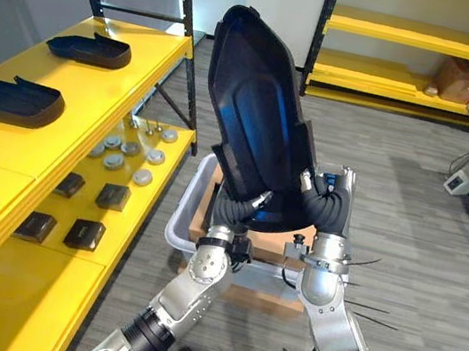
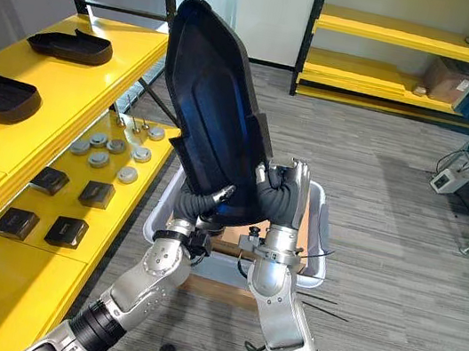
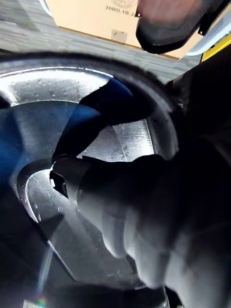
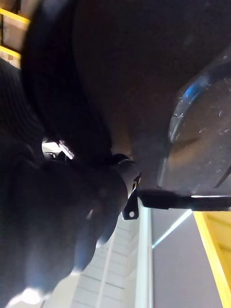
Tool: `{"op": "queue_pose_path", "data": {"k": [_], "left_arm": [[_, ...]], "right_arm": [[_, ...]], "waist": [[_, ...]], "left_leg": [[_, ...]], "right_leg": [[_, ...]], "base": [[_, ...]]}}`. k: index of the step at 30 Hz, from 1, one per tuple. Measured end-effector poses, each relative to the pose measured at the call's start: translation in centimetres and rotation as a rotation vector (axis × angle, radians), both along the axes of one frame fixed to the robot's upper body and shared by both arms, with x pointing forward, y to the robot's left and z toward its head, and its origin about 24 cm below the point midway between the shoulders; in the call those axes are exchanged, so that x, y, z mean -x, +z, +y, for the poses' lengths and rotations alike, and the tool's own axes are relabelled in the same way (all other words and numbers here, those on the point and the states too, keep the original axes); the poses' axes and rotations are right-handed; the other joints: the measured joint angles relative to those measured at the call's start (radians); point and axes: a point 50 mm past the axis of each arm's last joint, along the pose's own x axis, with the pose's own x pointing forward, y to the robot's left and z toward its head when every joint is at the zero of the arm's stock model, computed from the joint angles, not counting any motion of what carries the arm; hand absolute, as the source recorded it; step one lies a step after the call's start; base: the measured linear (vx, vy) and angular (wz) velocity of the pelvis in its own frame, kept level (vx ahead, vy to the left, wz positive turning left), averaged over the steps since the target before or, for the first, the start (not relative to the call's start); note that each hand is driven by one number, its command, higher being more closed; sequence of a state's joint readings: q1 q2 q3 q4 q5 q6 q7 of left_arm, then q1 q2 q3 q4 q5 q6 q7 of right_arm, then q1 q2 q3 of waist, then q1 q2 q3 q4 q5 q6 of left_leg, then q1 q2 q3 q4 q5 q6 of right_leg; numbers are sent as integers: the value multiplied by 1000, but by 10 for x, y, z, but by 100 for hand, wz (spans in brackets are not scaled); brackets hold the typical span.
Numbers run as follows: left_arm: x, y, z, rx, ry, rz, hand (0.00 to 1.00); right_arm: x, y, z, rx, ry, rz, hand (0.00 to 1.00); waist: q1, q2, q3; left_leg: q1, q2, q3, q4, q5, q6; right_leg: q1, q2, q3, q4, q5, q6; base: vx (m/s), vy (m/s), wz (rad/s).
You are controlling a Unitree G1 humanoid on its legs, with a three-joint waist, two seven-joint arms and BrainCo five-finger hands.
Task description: Walk over and take plastic housings, then place them on the shelf
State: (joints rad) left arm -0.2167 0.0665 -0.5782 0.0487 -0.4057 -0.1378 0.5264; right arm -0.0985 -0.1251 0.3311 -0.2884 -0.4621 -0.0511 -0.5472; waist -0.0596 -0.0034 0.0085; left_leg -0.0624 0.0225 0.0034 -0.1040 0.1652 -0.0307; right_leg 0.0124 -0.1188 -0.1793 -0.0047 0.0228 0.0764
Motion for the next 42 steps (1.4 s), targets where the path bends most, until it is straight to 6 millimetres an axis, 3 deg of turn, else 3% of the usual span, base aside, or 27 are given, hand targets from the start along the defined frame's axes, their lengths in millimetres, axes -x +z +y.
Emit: {"op": "queue_pose_path", "data": {"k": [1,12,17,21,23,27,30,31,34,36,38,39,42], "left_arm": [[0,0,0,7,0,5,100],[-5,2,9,-24,25,-3,100],[-7,12,12,-63,27,-72,100],[-3,8,17,-102,25,-83,100],[5,-6,25,-120,50,-39,100],[16,-28,44,-119,122,61,100],[24,-40,57,-118,174,117,100],[26,-44,62,-119,185,132,100],[32,-50,72,-118,222,160,100],[37,-48,78,-110,231,152,100],[39,-46,80,-104,234,141,100],[40,-43,82,-99,225,124,100],[40,-41,89,-97,232,105,100]], "right_arm": [[1,-1,0,-1,1,1,0],[4,-7,-10,-60,162,57,0],[5,9,-28,-46,230,15,0],[10,35,-55,-108,172,-115,0],[14,48,-88,-174,44,-204,0],[28,50,-135,-335,-166,-303,0],[41,22,-170,-465,-339,-256,0],[44,-1,-184,-510,-409,-171,0],[54,-77,-204,-602,-564,153,0],[87,-160,-211,-700,-680,544,0],[112,-197,-207,-777,-723,717,0],[139,-229,-196,-837,-746,884,0],[181,-269,-167,-952,-755,1132,0]], "waist": [[-3,0,0],[-9,-1,-13],[-6,0,-14],[-8,0,-14],[-13,0,-13],[-21,0,-13],[-22,0,-13],[-26,0,-13],[-35,0,-13],[-34,4,-11],[-34,9,-9],[-34,13,-7],[-37,19,-2]], "left_leg": [[0,0,0,0,0,0],[2,11,5,0,-3,4],[5,12,6,0,-3,4],[19,12,14,0,-3,4],[21,13,16,0,-6,6],[21,13,17,-1,-16,3],[10,12,16,-1,-17,4],[3,12,14,-1,-17,4],[1,12,13,0,-18,3],[-4,13,12,0,-19,0],[-4,13,10,0,-21,-2],[-3,12,0,0,-21,-2],[1,11,-14,0,-21,-2]], "right_leg": [[0,0,0,0,0,0],[2,12,15,-12,2,-3],[6,13,15,-10,2,-3],[15,13,21,-10,1,-2],[16,13,22,-11,0,0],[13,13,22,-17,0,0],[0,12,22,-17,-1,1],[-1,12,22,-17,-1,1],[-2,12,21,-18,-1,1],[-3,12,20,-18,-1,1],[-2,12,19,-18,-2,1],[1,12,10,-17,-9,3],[14,12,-13,-13,-19,3]], "base": [[0,0,0],[-5,-2,-2],[0,0,0],[6,-4,-3],[9,-11,-5],[-1,-1,-1],[0,0,0],[23,-7,4],[7,-2,1],[41,-18,0],[41,-18,5],[34,-19,11],[29,-26,15]]}}
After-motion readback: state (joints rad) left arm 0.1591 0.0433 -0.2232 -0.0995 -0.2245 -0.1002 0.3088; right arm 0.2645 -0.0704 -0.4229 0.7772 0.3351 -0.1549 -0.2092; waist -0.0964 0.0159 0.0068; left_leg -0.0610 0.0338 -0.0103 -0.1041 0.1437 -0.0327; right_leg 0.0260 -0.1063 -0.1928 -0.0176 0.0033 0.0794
